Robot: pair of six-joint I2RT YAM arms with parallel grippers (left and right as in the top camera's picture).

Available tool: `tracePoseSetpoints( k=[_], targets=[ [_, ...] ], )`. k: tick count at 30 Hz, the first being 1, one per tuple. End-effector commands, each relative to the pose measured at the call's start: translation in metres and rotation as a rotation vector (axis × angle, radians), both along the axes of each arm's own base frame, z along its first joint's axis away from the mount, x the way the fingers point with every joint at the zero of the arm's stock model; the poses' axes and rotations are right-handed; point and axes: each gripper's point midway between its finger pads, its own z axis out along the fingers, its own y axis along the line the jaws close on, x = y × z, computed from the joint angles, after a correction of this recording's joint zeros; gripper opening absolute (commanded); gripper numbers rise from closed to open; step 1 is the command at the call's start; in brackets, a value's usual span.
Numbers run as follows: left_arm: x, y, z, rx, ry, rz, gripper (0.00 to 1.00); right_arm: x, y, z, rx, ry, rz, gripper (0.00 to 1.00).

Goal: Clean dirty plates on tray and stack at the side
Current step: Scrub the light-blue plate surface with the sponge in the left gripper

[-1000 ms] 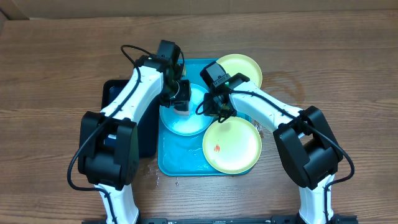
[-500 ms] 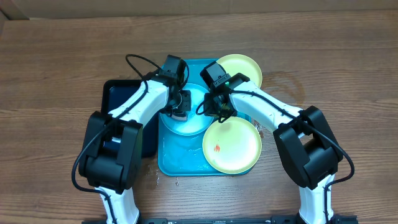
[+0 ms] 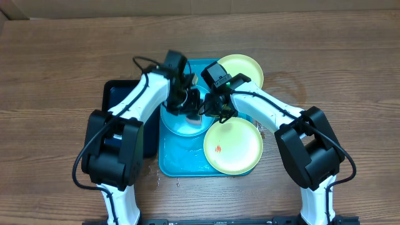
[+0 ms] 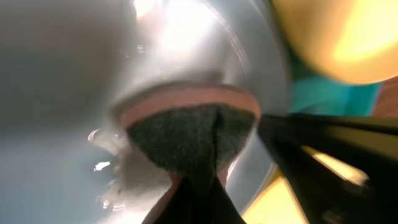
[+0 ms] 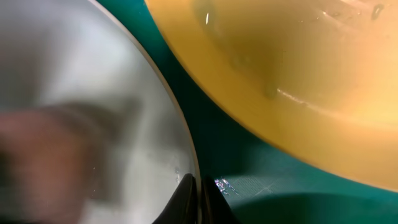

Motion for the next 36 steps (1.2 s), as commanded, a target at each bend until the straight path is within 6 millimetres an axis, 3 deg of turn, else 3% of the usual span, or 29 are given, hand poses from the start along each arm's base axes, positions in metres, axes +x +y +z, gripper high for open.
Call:
tracePoseSetpoints(
  k=[1, 7, 16, 19, 22, 25, 29, 32, 36],
  targets=[
    [0.03, 0.019, 0.026, 0.152, -0.114, 0.027, 0.04, -0.004, 0.006, 0.0, 0.012, 0.005, 0.025, 0.04],
    [0.028, 0.043, 0.015, 0.282, -0.113, 0.051, 0.04, -0.004, 0.006, 0.0, 0.012, 0.005, 0.025, 0.04],
    [0.005, 0.061, -0.038, 0.358, -0.075, 0.075, 0.04, -0.004, 0.006, 0.0, 0.013, 0.004, 0.026, 0.04],
    [-0.004, 0.062, -0.058, 0.346, -0.072, 0.075, 0.04, -0.004, 0.006, 0.0, 0.012, 0.005, 0.026, 0.04],
    [-0.018, 0.045, -0.07, 0.239, -0.032, 0.058, 0.04, -0.004, 0.006, 0.0, 0.012, 0.005, 0.026, 0.04],
    [-0.027, 0.017, -0.066, 0.07, 0.013, 0.029, 0.04, -0.004, 0.006, 0.0, 0.013, 0.005, 0.026, 0.04],
    [-0.017, -0.017, -0.05, -0.134, -0.019, 0.002, 0.04, -0.004, 0.006, 0.0, 0.014, 0.006, 0.022, 0.04],
    [-0.008, -0.027, -0.043, -0.192, -0.053, -0.003, 0.04, -0.005, 0.005, 0.0, 0.012, 0.01, 0.022, 0.04],
    [0.01, -0.022, -0.025, -0.194, -0.086, 0.014, 0.04, -0.007, 0.004, -0.001, 0.005, 0.019, 0.022, 0.04]
  ],
)
